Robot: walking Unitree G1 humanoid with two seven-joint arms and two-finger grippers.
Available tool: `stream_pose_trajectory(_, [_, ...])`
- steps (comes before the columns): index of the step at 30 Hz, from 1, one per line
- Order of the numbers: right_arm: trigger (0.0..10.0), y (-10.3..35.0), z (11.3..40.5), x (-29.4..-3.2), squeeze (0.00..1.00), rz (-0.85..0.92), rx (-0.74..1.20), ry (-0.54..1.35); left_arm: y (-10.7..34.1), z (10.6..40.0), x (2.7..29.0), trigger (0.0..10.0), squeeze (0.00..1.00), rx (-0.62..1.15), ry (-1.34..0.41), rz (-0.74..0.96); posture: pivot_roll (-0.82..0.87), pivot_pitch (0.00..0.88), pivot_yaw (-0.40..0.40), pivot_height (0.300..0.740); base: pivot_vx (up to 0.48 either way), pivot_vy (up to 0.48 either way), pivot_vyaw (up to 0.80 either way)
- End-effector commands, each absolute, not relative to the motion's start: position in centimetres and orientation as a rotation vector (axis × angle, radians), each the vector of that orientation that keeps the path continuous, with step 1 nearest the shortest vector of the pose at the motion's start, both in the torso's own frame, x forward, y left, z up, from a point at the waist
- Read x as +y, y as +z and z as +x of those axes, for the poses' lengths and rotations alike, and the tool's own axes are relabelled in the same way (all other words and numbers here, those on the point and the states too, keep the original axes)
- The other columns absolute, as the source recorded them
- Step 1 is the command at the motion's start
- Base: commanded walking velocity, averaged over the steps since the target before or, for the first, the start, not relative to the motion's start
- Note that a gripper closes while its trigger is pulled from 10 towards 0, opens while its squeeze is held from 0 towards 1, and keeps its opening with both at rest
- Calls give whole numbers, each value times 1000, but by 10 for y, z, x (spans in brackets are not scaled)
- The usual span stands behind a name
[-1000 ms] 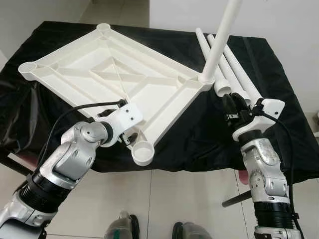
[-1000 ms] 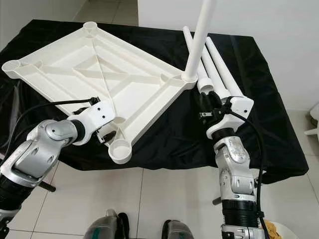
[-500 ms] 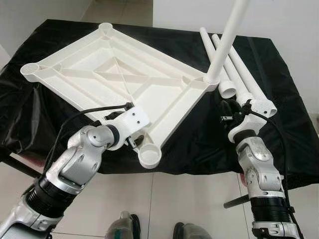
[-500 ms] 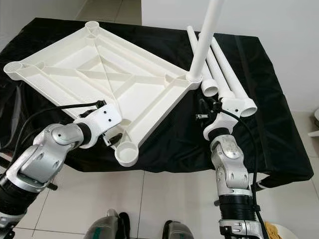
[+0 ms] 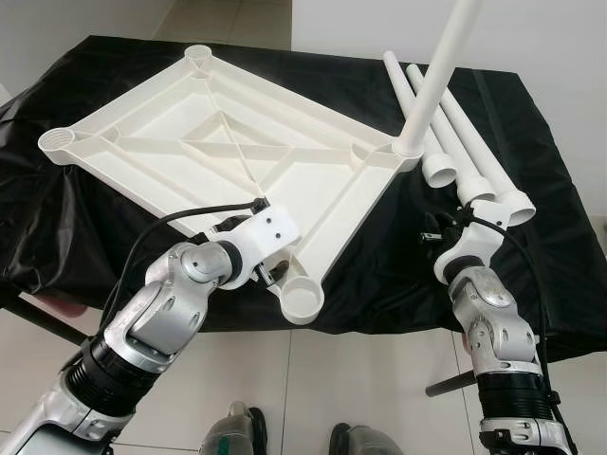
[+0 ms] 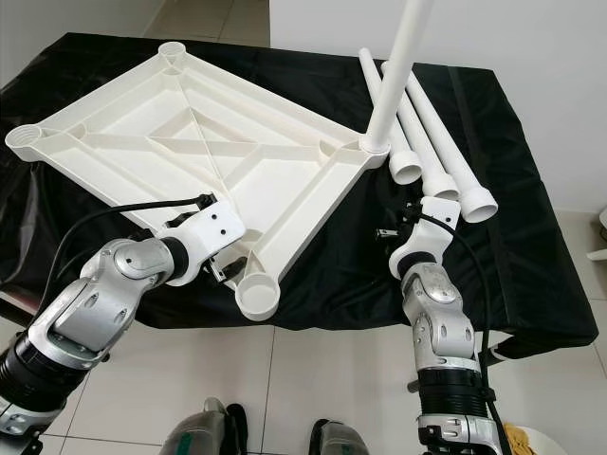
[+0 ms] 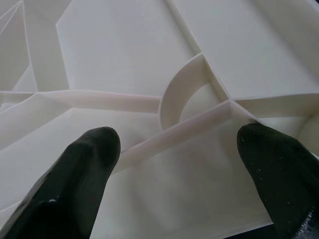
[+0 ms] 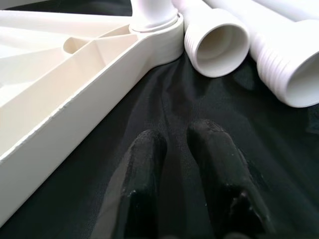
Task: Building children table
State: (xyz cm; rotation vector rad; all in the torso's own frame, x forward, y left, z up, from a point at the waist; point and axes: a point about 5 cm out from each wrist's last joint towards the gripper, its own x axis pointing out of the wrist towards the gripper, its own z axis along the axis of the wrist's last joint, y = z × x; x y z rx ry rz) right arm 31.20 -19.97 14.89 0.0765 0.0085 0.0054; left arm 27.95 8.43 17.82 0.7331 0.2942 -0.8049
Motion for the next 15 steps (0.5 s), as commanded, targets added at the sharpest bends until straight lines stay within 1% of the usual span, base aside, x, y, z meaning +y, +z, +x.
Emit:
stream_pose_trajectory(1, [10000, 145, 313, -198, 0, 72, 37, 24, 151, 270, 76, 10000, 0, 410, -882, 724, -15, 172, -2, 740, 0, 0, 0])
stream_pose_trajectory(9, [10000, 135, 319, -183, 0, 65, 121, 193, 150, 269, 73, 10000, 0, 416, -883, 716, -16, 182, -3, 740, 0, 0, 0])
stream_pose_trajectory(12, [10000, 133, 322, -182, 0, 59, 129, 208, 150, 269, 73, 10000, 0, 416, -883, 715, -16, 185, -4, 740, 0, 0, 0])
stream_pose_trajectory(13, [10000, 132, 329, -179, 0, 31, 132, 230, 151, 268, 72, 10000, 0, 416, -883, 713, -13, 191, -7, 740, 0, 0, 0])
stream_pose_trajectory(15, [10000, 131, 332, -179, 0, 27, 141, 232, 151, 268, 72, 10000, 0, 415, -882, 712, -11, 194, -7, 740, 0, 0, 0])
